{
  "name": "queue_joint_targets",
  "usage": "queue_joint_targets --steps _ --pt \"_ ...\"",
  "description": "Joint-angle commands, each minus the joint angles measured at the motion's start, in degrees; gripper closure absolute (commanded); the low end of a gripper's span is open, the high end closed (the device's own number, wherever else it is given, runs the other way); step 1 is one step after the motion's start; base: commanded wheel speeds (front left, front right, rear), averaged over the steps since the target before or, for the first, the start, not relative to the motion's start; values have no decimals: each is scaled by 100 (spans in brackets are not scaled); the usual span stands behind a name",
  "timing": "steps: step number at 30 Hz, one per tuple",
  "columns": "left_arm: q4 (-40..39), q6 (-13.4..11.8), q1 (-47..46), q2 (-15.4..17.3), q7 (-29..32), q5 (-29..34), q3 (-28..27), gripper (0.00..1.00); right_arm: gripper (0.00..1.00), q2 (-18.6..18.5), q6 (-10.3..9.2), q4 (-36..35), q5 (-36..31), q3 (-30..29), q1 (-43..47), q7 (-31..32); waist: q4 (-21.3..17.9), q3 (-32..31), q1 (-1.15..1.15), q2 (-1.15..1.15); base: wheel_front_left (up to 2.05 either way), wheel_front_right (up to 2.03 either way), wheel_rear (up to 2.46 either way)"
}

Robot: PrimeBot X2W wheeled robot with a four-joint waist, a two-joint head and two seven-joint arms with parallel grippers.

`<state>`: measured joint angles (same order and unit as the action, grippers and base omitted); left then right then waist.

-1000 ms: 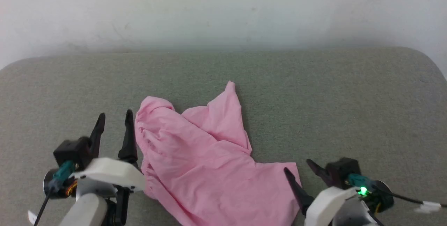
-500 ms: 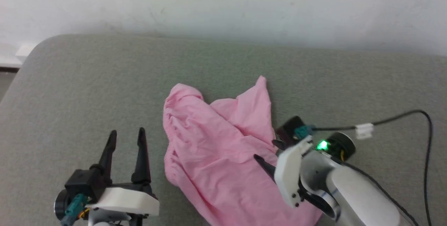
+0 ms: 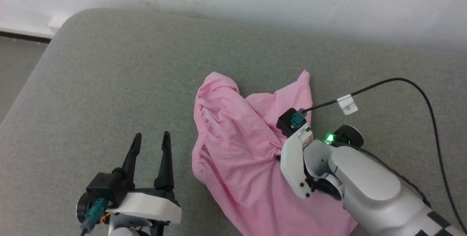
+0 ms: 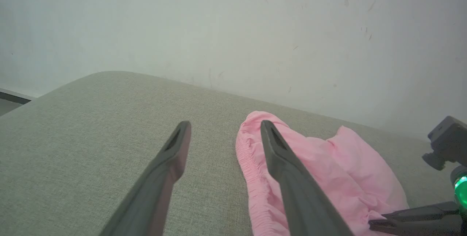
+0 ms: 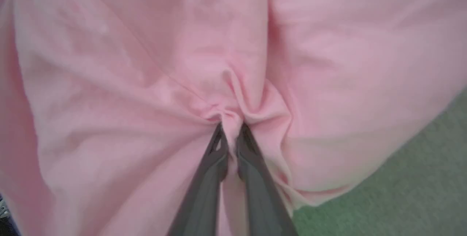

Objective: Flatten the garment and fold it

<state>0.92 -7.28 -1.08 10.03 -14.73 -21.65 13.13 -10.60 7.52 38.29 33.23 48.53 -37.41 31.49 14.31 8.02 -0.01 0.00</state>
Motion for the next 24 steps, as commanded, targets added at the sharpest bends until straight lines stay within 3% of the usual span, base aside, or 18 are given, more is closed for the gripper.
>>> queue_joint_targets --steps 1,7,13,17,18,19,24 --pt "49 66 -86 -54 -27 54 -64 0 100 -18 -3 140 103 96 49 -154 42 65 1 0 0 0 0" --pt "167 222 -135 -182 -27 199 -173 0 100 -80 -3 624 -16 -348 -633 -1331 -2 101 1 0 0 0 0" --pt "326 419 -288 -324 -27 311 -130 0 100 -214 -3 1651 -83 -1068 -1179 -2023 117 239 1 0 0 0 0" --pt "432 493 -356 -408 -27 361 -159 0 100 -202 -3 2138 -174 -1228 -1289 -2489 138 332 1 0 0 0 0" --pt "458 508 -356 -424 -27 366 -178 0 64 -159 -3 2196 -156 -1249 -1272 -2636 125 333 1 0 0 0 0" --pt "490 522 -350 -435 -27 375 -195 0 0 -122 -3 2240 -160 -1249 -1248 -2799 103 322 1 0 0 0 0" --pt "608 567 -280 -449 -27 447 -268 0 0 39 -3 2151 -132 -1288 -947 -3980 -61 92 1 0 0 0 0"
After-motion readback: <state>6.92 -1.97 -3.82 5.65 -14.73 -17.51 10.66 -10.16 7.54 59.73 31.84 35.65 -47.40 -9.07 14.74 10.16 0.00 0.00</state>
